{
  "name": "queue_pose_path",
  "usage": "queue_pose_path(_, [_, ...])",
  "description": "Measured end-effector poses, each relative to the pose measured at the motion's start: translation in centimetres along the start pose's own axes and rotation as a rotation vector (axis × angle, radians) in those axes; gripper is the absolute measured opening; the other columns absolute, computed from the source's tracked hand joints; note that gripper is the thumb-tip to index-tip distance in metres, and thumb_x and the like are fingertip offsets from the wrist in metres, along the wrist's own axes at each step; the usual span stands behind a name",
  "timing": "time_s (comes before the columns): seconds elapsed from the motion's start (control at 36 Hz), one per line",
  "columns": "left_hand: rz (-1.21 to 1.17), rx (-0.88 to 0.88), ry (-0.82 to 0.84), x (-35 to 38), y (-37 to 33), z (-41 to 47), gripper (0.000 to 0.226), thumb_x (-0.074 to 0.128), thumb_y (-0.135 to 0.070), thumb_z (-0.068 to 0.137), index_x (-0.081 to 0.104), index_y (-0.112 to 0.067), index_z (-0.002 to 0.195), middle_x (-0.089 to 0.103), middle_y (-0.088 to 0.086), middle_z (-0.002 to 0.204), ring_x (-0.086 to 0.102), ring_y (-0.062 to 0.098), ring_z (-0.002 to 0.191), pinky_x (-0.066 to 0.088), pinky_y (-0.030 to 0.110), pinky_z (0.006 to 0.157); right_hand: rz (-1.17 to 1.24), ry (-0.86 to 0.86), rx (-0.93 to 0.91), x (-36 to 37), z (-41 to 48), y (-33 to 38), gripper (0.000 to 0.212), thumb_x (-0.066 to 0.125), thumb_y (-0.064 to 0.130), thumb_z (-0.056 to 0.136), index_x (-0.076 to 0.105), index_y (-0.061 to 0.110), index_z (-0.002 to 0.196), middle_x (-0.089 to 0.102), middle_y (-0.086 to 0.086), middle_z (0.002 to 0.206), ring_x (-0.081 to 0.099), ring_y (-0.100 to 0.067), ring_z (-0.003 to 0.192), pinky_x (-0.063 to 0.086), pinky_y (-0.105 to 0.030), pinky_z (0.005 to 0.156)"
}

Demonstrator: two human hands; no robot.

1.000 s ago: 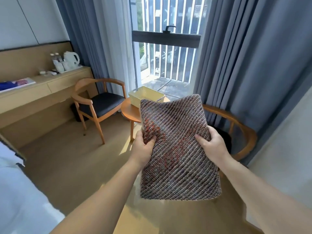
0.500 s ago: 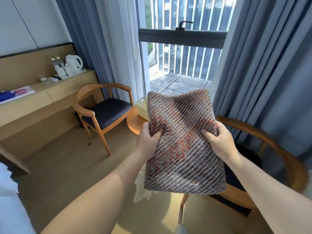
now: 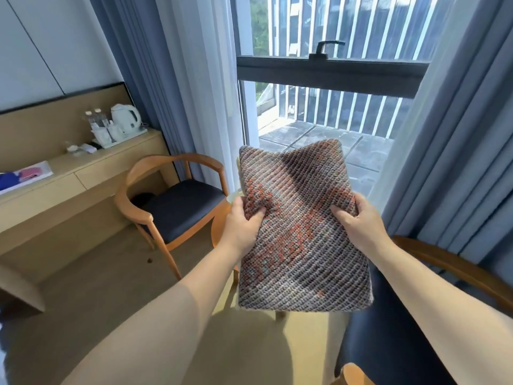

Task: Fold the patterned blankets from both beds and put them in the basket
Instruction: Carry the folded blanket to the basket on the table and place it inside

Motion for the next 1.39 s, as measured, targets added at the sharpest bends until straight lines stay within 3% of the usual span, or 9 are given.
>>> queue_pose_path(0.31, [-0.054, -0.016, 0.085, 0.8, 4.1, 16.1, 0.024, 0.062, -0.026, 0.092, 0.048, -0.024, 0.111, 0.061, -0.013, 0.106, 0.06, 0.009, 0.102, 0.047, 0.038, 0.097, -0.021, -0.083, 0.027, 5.7, 13.9, -2.1, 0.03, 0.067, 0.015, 0.087, 0.062, 0.016, 0.117, 0.069, 0.006, 0.097, 0.064, -0.003, 0.085, 0.047, -0.011, 0.072])
queue_pose_path(0.42, [-0.073, -0.023, 0.101, 0.9, 5.4, 21.5, 0.029, 0.062, -0.026, 0.092, 0.049, -0.02, 0.118, 0.063, -0.008, 0.111, 0.06, 0.01, 0.104, 0.046, 0.035, 0.097, -0.031, -0.101, 0.043, 7.5, 18.3, -2.3, 0.029, 0.067, 0.015, 0.087, 0.062, 0.019, 0.116, 0.068, 0.007, 0.098, 0.061, 0.004, 0.084, 0.046, -0.016, 0.074])
queue_pose_path(0.58, [-0.085, -0.032, 0.116, 1.8, 6.8, 27.6, 0.025, 0.062, -0.026, 0.092, 0.048, -0.023, 0.112, 0.062, -0.006, 0.111, 0.059, 0.012, 0.105, 0.046, 0.03, 0.093, -0.059, -0.131, 0.045, 9.2, 23.6, -2.8, 0.032, 0.067, 0.013, 0.087, 0.061, 0.018, 0.118, 0.066, 0.004, 0.099, 0.061, -0.01, 0.091, 0.042, -0.022, 0.08])
queue_pose_path(0.75, [-0.103, -0.076, 0.115, 3.3, 8.6, 33.0, 0.027, 0.06, -0.027, 0.093, 0.045, -0.025, 0.115, 0.06, -0.007, 0.113, 0.057, 0.012, 0.107, 0.044, 0.031, 0.094, -0.092, -0.083, 0.051, 10.2, 30.0, -4.4, 0.031, 0.067, 0.015, 0.086, 0.062, 0.021, 0.116, 0.068, 0.005, 0.1, 0.062, -0.005, 0.086, 0.046, -0.016, 0.077])
queue_pose_path(0.89, [-0.081, -0.133, 0.04, 5.2, 10.2, 37.8, 0.026, 0.06, -0.027, 0.093, 0.047, -0.021, 0.114, 0.061, -0.004, 0.115, 0.058, 0.011, 0.104, 0.045, 0.03, 0.091, -0.115, -0.016, 0.032, 11.2, 36.8, -6.5, 0.032, 0.067, 0.012, 0.087, 0.062, 0.013, 0.118, 0.068, -0.002, 0.105, 0.062, -0.014, 0.094, 0.044, -0.011, 0.076])
queue_pose_path(1.03, [-0.094, -0.202, -0.068, 7.4, 11.9, 43.1, 0.027, 0.059, -0.029, 0.093, 0.045, -0.02, 0.115, 0.058, -0.001, 0.119, 0.056, 0.014, 0.109, 0.044, 0.032, 0.095, -0.16, 0.077, -0.013, 12.2, 45.1, -8.3, 0.027, 0.067, 0.018, 0.085, 0.064, 0.017, 0.112, 0.069, 0.001, 0.101, 0.064, -0.014, 0.093, 0.048, -0.028, 0.081])
queue_pose_path(1.14, [-0.128, -0.243, -0.175, 8.8, 14.3, 46.4, 0.031, 0.059, -0.027, 0.093, 0.046, -0.018, 0.12, 0.06, -0.004, 0.115, 0.057, 0.012, 0.106, 0.043, 0.029, 0.091, -0.164, 0.114, -0.031, 13.6, 50.3, -9.1, 0.021, 0.067, 0.015, 0.086, 0.061, 0.023, 0.104, 0.066, 0.007, 0.09, 0.062, -0.007, 0.081, 0.044, -0.012, 0.07])
queue_pose_path(1.28, [-0.154, -0.309, -0.25, 9.4, 18.6, 47.3, 0.026, 0.058, -0.023, 0.093, 0.044, -0.026, 0.115, 0.057, -0.012, 0.109, 0.056, 0.014, 0.108, 0.043, 0.031, 0.092, -0.089, 0.221, 0.037, 17.2, 53.0, -12.7, 0.024, 0.067, 0.019, 0.088, 0.056, 0.026, 0.108, 0.065, 0.011, 0.09, 0.061, 0.003, 0.077, 0.048, -0.025, 0.072])
queue_pose_path(1.39, [-0.166, -0.492, -0.269, 9.6, 24.6, 44.7, 0.03, 0.056, -0.028, 0.094, 0.041, -0.028, 0.12, 0.056, -0.011, 0.117, 0.054, 0.011, 0.11, 0.042, 0.036, 0.099, -0.179, 0.353, 0.113, 21.1, 52.4, -17.9, 0.028, 0.067, 0.038, 0.085, 0.056, 0.037, 0.111, 0.069, 0.011, 0.095, 0.066, -0.012, 0.087, 0.052, -0.041, 0.084])
Point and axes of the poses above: each hand's wrist, its own z-axis towards the middle knuckle, its own x-axis out of the palm, y = z × x, the point moved 5 cm from there along z, towards the middle knuckle
